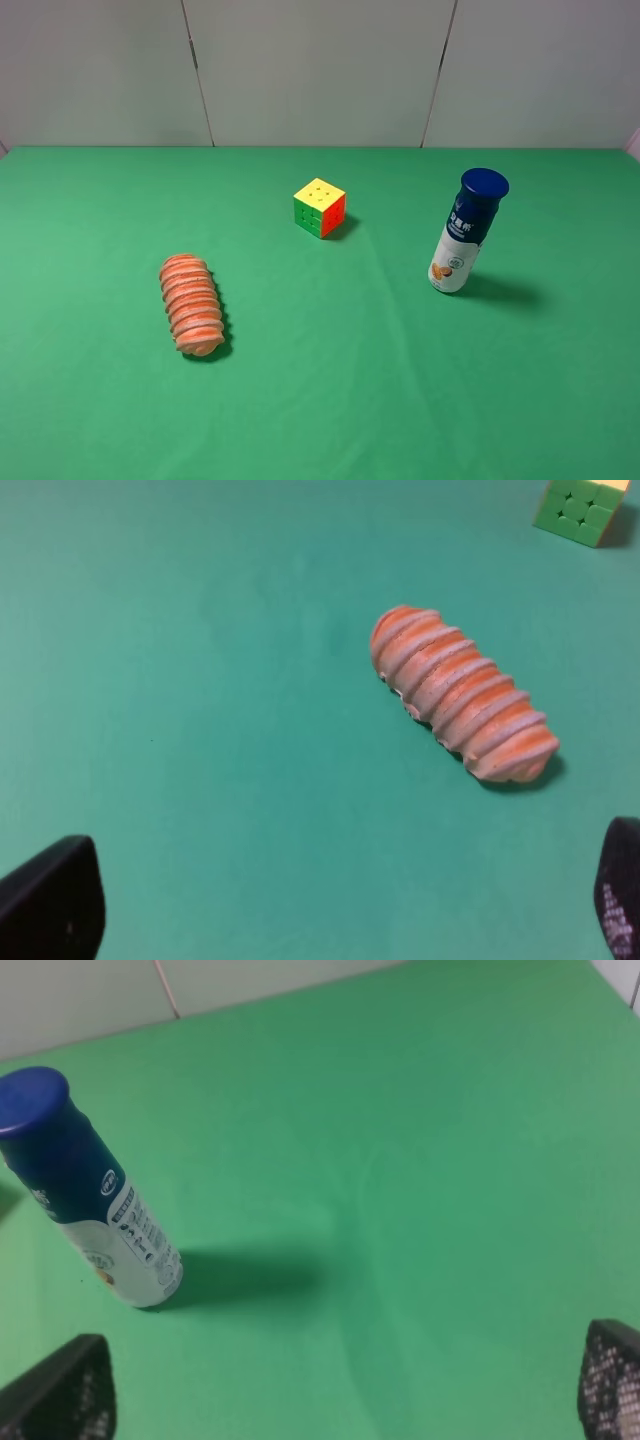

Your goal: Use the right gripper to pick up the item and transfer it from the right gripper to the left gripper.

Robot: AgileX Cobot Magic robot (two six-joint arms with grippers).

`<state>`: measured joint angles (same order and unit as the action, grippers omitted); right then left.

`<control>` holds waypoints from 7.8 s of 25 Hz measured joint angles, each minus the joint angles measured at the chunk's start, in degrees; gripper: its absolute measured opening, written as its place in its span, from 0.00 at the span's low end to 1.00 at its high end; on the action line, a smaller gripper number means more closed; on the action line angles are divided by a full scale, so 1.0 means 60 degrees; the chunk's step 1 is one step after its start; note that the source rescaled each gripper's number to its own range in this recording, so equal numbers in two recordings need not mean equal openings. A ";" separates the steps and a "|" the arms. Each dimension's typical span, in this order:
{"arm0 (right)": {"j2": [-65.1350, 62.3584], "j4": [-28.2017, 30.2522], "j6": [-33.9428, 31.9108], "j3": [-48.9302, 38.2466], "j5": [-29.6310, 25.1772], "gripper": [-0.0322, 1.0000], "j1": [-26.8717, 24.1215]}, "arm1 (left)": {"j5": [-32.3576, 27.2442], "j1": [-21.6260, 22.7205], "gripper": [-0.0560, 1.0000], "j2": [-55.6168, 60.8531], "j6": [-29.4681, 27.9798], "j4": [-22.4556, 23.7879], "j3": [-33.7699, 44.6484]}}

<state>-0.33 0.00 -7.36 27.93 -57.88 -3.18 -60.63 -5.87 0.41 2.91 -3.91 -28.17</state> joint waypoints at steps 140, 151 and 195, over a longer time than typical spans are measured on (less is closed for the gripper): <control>1.2113 -0.5930 0.4214 0.4973 0.2374 0.05 0.2325 | 0.0000 0.0000 1.00 0.0000 0.0000 0.0004 0.0000; 1.1255 -1.2495 1.0064 0.2110 0.2906 0.05 0.1894 | 0.0000 0.0000 1.00 0.0000 0.0000 0.0004 0.0000; 1.1053 -1.3305 1.1173 0.2028 0.3390 0.05 0.1894 | 0.0000 0.0000 1.00 0.0000 0.0000 0.0004 0.0000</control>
<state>65.99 -79.83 59.68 40.10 -37.54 8.18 -60.63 -5.87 0.41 2.91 -3.88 -28.17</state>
